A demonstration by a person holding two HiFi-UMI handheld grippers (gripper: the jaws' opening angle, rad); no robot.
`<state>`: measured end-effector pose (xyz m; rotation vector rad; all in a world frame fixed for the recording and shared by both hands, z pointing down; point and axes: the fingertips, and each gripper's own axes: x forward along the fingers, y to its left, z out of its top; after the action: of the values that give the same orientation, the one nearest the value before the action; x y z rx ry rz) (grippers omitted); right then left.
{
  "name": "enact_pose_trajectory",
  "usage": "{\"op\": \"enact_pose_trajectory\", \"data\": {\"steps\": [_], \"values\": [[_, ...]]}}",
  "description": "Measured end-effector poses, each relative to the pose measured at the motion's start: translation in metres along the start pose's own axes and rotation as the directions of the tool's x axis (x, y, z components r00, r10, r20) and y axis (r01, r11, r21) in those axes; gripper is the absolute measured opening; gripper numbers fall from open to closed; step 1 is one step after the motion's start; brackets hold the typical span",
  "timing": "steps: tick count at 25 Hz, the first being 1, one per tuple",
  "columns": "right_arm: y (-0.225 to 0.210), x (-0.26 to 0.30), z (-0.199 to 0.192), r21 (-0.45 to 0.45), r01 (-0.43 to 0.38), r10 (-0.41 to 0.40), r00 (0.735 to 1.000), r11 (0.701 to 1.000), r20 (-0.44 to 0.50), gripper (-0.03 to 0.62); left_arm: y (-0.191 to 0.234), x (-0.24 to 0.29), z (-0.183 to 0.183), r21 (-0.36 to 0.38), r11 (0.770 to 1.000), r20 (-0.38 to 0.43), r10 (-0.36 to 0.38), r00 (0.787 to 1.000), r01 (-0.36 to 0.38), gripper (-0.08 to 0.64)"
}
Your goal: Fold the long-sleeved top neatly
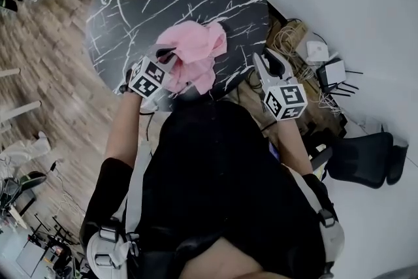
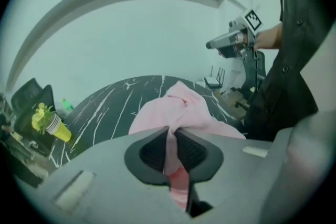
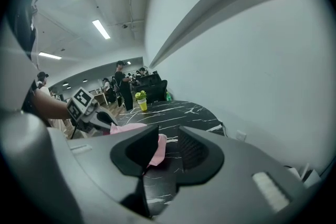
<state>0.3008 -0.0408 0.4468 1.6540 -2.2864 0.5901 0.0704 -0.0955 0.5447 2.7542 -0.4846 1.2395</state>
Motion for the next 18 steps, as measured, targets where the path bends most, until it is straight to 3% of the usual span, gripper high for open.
{"op": "enact_pose_trajectory", "data": {"steps": [4,8,14,18], "values": [[0.005,0.018,-0.004,-0.067,-0.057,0.053,0.997,0.996,-0.05,0.117,0.027,-0.033,0.012,-0.187,0.978,0.109,0.114,0.987,-0.092,0.025],[0.025,0.046,-0.015,-0.164,-0.161,0.141,0.982,0.973,-0.126,0.115,0.041,-0.064,-0.002,-0.309,0.937,0.128,0.211,0.969,-0.164,0.023],[0.068,0.091,-0.022,-0.308,-0.326,0.268,0.939,0.894,-0.216,0.115,0.035,-0.108,-0.037,-0.361,0.894,0.093,0.318,0.944,-0.266,0.025],[0.095,0.12,-0.016,-0.402,-0.429,0.343,0.9,0.809,-0.27,0.115,0.021,-0.132,-0.056,-0.398,0.864,0.086,0.369,0.926,-0.307,0.025]]}}
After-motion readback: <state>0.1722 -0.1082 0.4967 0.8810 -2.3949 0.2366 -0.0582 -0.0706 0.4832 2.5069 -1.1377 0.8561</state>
